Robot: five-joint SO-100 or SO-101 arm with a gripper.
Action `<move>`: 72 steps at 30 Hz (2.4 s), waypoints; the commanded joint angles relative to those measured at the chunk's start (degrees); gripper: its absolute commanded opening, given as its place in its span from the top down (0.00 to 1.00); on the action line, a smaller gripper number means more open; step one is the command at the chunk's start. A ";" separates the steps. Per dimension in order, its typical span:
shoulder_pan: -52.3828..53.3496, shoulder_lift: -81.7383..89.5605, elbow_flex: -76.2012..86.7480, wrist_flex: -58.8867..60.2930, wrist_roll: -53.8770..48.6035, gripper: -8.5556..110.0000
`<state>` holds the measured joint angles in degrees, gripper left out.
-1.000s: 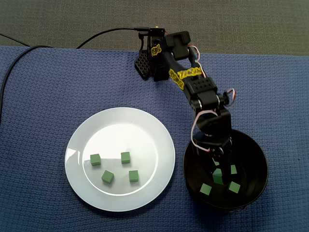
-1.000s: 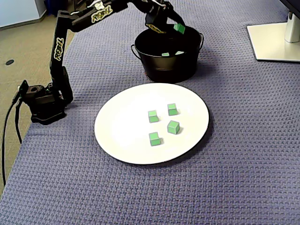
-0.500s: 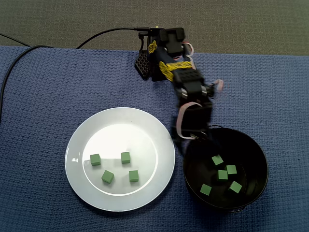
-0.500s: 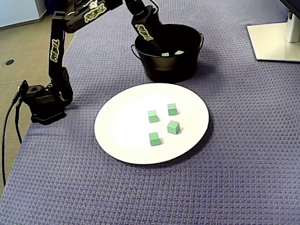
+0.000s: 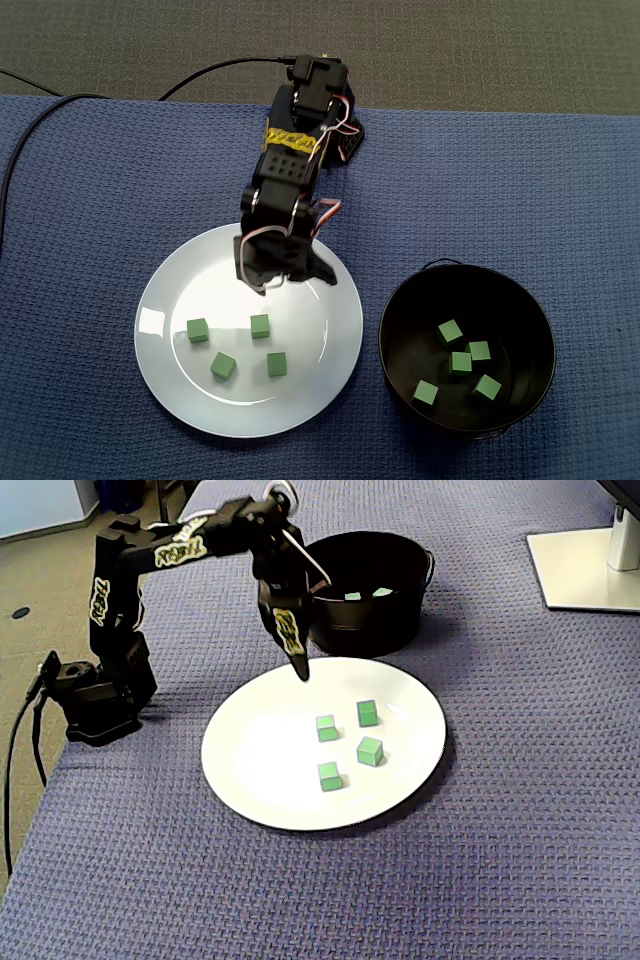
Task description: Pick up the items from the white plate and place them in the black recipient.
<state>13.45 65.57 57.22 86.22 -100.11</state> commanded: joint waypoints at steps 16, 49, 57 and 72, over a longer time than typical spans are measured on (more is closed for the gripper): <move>5.01 -7.29 -0.53 -8.00 -2.90 0.58; 3.52 -17.49 -2.46 -14.50 0.44 0.92; 1.93 -13.80 -0.35 -12.39 8.79 0.93; -14.24 36.30 6.94 -22.15 85.78 0.93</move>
<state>6.68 91.67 65.39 70.66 -31.99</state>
